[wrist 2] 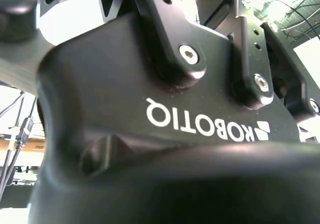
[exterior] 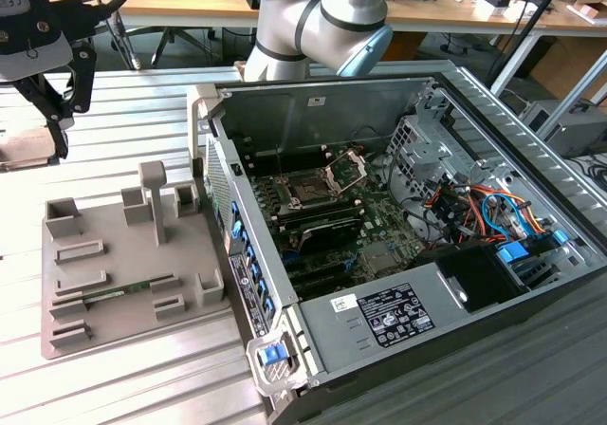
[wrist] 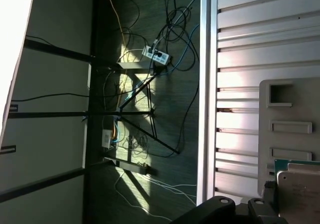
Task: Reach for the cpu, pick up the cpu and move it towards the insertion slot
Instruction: 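Pick up the cpu and move it towards the insertion slot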
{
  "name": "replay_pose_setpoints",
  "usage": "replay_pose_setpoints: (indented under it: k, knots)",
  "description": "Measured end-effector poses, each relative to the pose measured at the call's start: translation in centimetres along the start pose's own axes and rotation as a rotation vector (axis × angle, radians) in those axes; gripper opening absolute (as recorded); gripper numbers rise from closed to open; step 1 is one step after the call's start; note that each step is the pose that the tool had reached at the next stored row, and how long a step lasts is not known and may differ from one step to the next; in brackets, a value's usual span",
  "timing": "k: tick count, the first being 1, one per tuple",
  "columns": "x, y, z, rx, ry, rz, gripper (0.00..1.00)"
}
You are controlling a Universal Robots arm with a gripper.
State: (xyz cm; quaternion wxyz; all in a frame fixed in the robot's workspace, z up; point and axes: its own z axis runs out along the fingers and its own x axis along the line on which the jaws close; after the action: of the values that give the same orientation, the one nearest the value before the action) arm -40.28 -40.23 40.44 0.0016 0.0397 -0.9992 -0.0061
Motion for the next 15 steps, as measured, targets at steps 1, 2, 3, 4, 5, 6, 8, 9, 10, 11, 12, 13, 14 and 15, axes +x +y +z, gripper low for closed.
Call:
replay_pose_setpoints:
  k: [1, 2, 3, 4, 5, 6, 8, 9, 10, 11, 12, 13, 14, 15]
  knots:
    - [-0.06, -0.01, 0.00, 0.0000, 0.0001, 0.000, 0.55]
    - [-0.11, -0.01, -0.01, 0.0001, 0.0001, 0.000, 0.55]
    - [-0.15, -0.01, 0.00, 0.0000, 0.0000, 0.000, 0.55]
    - [-0.18, -0.01, -0.01, 0.0000, 0.0001, 0.000, 0.55]
    - [-0.23, -0.02, 0.00, 0.0000, 0.0001, 0.000, 0.55]
    - [-0.27, -0.02, 0.00, 0.0000, 0.0000, 0.000, 0.55]
    - [-0.32, -0.03, -0.01, 0.0001, 0.0001, 0.000, 0.55]
    - [-0.34, -0.03, 0.00, 0.0000, 0.0000, 0.000, 0.55]
    - [-0.37, -0.03, 0.00, 0.0000, 0.0000, 0.000, 0.55]
    - [-0.41, -0.03, 0.00, 0.0000, 0.0000, 0.000, 0.55]
    - [-0.44, -0.04, 0.00, 0.0000, 0.0000, 0.000, 0.55]
    - [-0.47, -0.04, -0.01, 0.0000, 0.0001, 0.000, 0.55]
    - [-0.48, -0.04, 0.00, 0.0000, -0.0001, 0.000, 0.55]
    - [-0.50, -0.04, 0.00, 0.0000, 0.0000, 0.000, 0.55]
